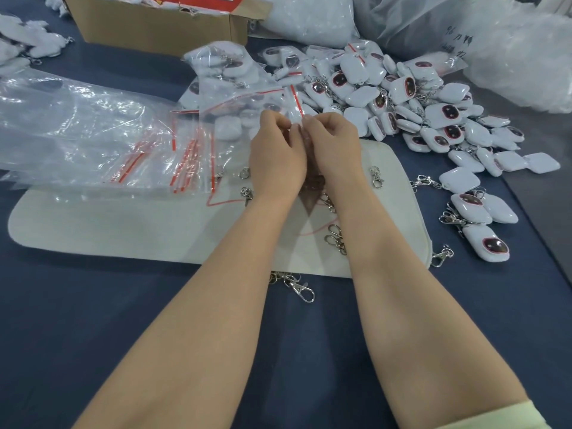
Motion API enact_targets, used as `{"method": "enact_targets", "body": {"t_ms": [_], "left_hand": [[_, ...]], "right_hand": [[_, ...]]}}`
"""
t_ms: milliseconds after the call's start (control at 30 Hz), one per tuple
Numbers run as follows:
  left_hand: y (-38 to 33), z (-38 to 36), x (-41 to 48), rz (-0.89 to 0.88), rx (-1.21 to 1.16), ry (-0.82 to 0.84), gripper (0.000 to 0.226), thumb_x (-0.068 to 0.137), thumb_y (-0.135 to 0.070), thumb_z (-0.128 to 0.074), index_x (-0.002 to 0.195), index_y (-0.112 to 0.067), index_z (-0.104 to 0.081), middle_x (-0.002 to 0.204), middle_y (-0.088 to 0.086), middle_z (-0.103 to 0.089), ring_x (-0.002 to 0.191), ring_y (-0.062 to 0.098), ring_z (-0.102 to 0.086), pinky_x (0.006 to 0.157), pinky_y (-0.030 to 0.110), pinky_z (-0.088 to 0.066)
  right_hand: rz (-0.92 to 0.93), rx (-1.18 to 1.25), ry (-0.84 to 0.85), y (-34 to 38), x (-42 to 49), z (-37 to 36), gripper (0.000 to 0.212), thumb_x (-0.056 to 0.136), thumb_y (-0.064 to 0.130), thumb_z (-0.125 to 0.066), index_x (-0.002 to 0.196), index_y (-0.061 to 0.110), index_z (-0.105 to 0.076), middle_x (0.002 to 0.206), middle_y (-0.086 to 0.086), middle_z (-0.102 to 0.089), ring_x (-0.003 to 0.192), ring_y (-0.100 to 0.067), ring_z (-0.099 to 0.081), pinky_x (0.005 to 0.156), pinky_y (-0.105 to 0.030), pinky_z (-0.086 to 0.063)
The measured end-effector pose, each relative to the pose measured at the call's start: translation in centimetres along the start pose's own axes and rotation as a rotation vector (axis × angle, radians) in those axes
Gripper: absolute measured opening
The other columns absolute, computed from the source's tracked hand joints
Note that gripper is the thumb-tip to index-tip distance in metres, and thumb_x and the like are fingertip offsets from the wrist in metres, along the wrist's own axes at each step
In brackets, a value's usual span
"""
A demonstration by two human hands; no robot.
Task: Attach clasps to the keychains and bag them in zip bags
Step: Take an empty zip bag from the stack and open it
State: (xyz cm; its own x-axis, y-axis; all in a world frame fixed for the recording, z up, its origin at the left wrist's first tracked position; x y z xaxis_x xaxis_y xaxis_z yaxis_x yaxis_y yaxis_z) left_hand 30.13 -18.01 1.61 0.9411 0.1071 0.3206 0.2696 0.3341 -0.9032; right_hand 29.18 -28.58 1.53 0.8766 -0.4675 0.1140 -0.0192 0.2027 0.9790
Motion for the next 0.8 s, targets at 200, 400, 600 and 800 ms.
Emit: {"method": "enact_targets", "body": {"t_ms": [200,400,600,800], "left_hand": [[0.09,0.05,0.01,0.008,-0.022,-0.008,0.008,0.095,-0.014,-0.047,0.087,-0.016,-0.048,0.069,-0.011,-0.052,0.081,0.023,-0.058,0.073,0.031,-0.044],[0.18,-0.05,-0.18,0.049,-0.084,-0.005,0.014,0.092,-0.028,-0.056,0.084,-0.017,-0.051,0.068,-0.013,-0.054,0.069,0.010,-0.056,0.068,0.022,-0.040],[0.14,0.14,-0.05,0.083,-0.117,-0.007,0.011,0.089,-0.023,-0.059,0.080,-0.017,-0.055,0.071,-0.010,-0.059,0.073,0.011,-0.060,0.072,0.024,-0.046],[0.08,-0.10,0.03,0.069,-0.113,0.028,0.018,0.093,-0.019,-0.053,0.076,-0.018,-0.058,0.068,-0.013,-0.059,0.073,0.012,-0.059,0.074,0.027,-0.047]], "right_hand": [[-0.031,0.026,0.022,0.11,-0.20,-0.20,0.031,0.092,0.014,-0.056,0.061,0.018,-0.058,0.059,0.002,-0.057,0.061,-0.014,-0.053,0.064,-0.027,-0.043],[-0.059,0.018,0.003,0.00,-0.24,-0.06,0.046,0.099,0.030,-0.046,0.084,-0.007,-0.069,0.087,-0.026,-0.071,0.082,-0.040,-0.068,0.080,-0.049,-0.056],[-0.038,0.006,-0.017,0.09,-0.13,0.00,0.050,0.099,0.035,-0.047,0.071,-0.002,-0.067,0.077,-0.020,-0.071,0.069,-0.028,-0.063,0.077,-0.046,-0.054],[-0.015,-0.009,0.002,0.00,-0.11,-0.01,0.039,0.092,0.036,-0.060,0.072,0.003,-0.066,0.070,-0.013,-0.067,0.065,-0.020,-0.059,0.074,-0.043,-0.055]]}}
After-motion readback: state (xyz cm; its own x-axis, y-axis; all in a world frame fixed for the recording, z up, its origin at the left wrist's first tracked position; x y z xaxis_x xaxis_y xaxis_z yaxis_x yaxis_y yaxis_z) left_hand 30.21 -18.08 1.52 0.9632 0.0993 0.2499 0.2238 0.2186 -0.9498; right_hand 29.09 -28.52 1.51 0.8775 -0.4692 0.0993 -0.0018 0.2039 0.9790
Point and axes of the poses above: each hand's wrist, its own x-axis towards the middle knuckle, its own z-axis out of the back of the hand, y = z × x, the point moved 5 cm from there along x, towards the middle knuckle
